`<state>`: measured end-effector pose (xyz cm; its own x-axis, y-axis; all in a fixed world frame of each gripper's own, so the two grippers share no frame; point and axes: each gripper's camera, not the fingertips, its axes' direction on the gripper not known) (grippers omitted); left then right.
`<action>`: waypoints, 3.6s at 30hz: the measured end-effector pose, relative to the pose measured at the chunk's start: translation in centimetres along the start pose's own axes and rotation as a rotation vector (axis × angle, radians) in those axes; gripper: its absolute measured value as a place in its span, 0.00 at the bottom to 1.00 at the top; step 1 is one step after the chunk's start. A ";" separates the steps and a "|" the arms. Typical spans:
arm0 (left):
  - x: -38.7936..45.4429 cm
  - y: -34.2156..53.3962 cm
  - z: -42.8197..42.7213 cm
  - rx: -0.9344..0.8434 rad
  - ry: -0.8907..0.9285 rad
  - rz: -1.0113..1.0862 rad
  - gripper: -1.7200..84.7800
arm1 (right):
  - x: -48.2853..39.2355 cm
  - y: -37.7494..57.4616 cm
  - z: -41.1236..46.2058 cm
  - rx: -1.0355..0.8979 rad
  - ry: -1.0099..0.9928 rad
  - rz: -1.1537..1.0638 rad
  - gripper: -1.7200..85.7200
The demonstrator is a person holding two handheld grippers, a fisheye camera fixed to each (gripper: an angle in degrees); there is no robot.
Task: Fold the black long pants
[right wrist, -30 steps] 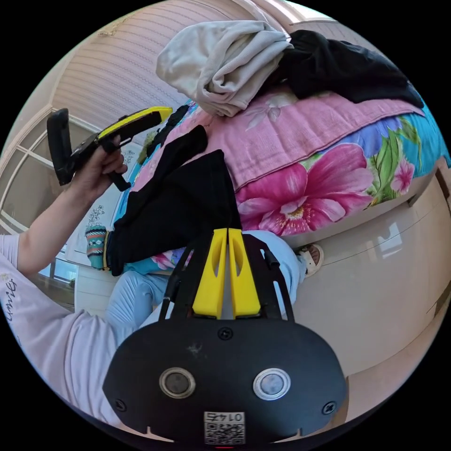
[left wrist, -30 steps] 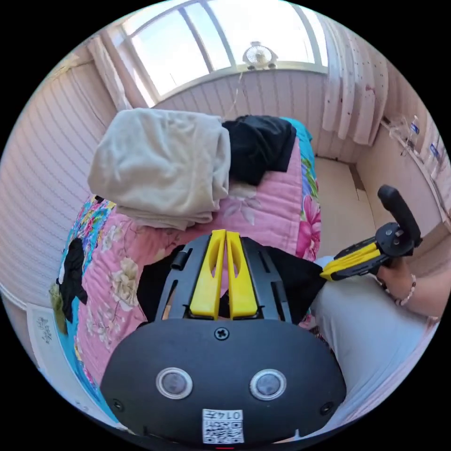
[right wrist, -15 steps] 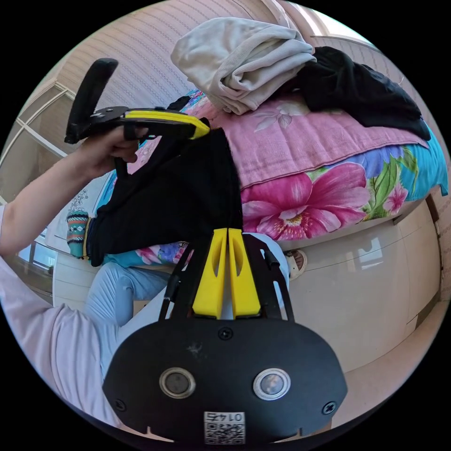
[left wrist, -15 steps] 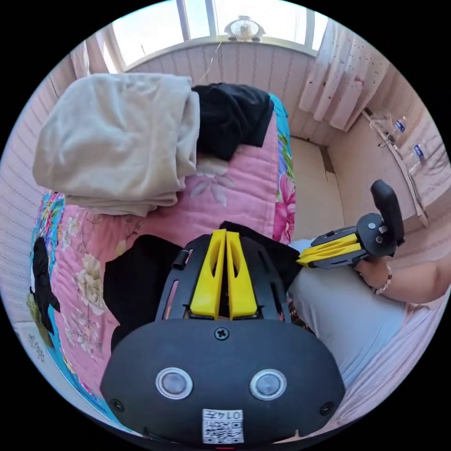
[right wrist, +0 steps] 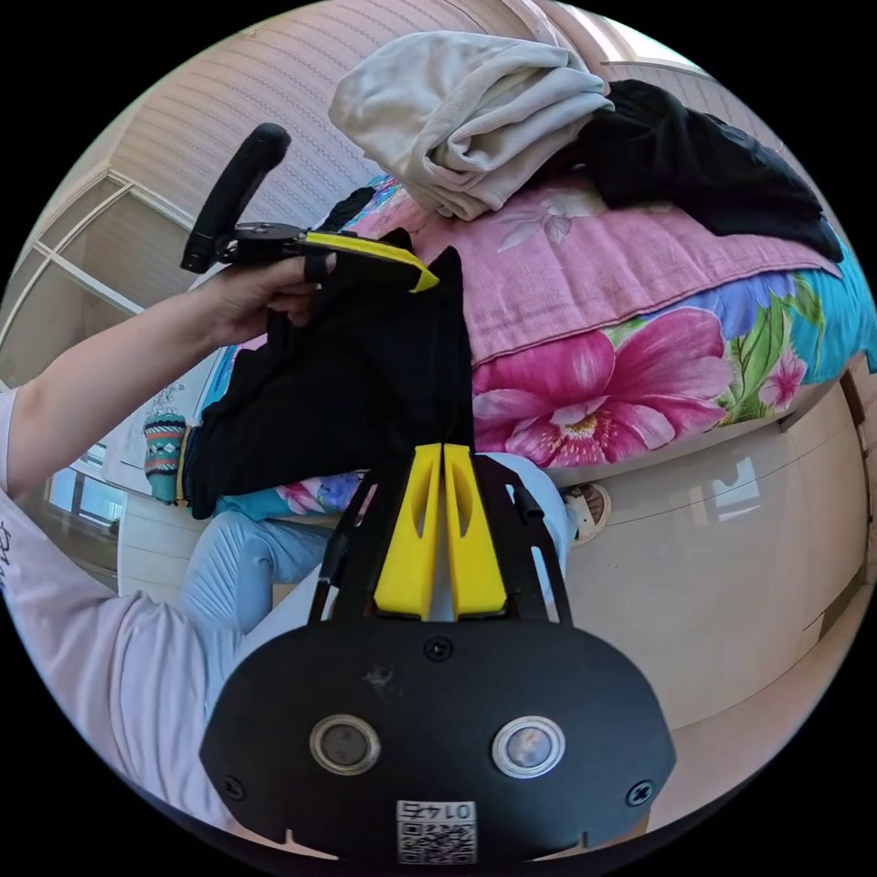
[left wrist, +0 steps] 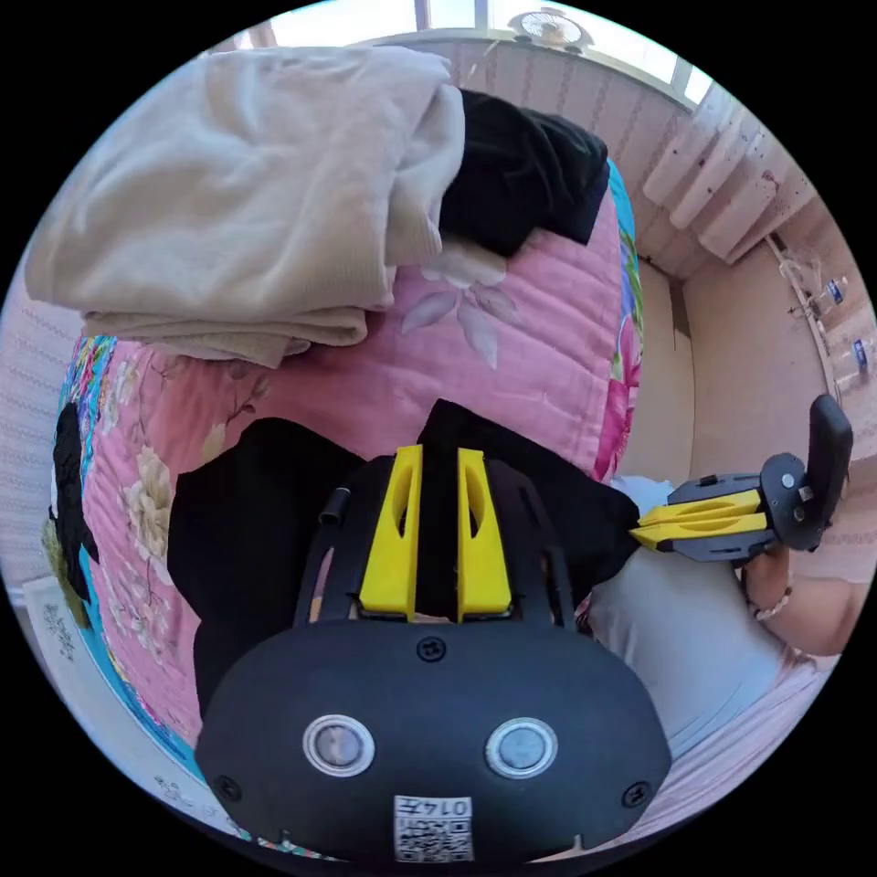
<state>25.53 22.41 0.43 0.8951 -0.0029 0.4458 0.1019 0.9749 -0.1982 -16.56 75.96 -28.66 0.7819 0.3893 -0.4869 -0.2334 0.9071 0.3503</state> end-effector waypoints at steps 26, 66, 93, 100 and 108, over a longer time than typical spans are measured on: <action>-11.5 30.0 -11.2 0.279 -0.113 -0.295 0.02 | 4.3 -3.5 1.3 0.064 -0.118 0.129 0.02; -44.3 25.1 15.7 0.168 0.546 -0.413 0.07 | -12.9 -30.9 32.0 -0.187 0.208 -0.042 0.07; -49.2 42.2 10.0 0.358 0.216 -0.470 0.08 | -20.0 -39.9 51.2 -0.301 0.342 -0.015 0.02; -37.9 77.6 9.0 0.124 0.072 -1.141 0.07 | -33.5 -40.3 56.3 -0.395 0.307 -0.303 0.02; -28.5 101.5 6.2 0.086 -0.168 -1.620 0.08 | -65.9 -45.1 78.9 -0.479 -0.058 -1.029 0.07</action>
<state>7.69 122.86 -26.93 -0.1736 -0.9614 0.2133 0.8071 -0.0148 0.5902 -12.00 -3.28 50.73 0.7529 -0.5725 -0.3248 0.3476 0.7649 -0.5423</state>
